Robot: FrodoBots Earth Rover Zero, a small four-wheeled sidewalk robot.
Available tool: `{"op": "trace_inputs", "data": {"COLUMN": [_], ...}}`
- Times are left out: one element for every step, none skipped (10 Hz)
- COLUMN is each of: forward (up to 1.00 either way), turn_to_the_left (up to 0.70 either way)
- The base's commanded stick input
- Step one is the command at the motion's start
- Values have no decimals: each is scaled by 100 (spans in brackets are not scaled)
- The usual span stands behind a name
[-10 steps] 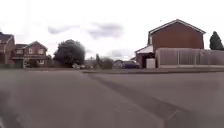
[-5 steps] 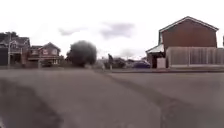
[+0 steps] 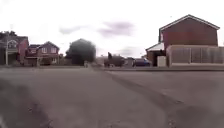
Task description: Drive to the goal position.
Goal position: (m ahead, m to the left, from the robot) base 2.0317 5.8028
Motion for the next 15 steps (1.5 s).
{"op": "trace_inputs", "data": {"forward": [99, 99, 99, 99, 99, 99, 99, 99, 99, 99, 99, 99, 99, 99, 99], "turn_to_the_left": [40, 40, 40, 40, 40, 40, 40, 40, 40, 40, 40, 40, 40, 40, 40]}}
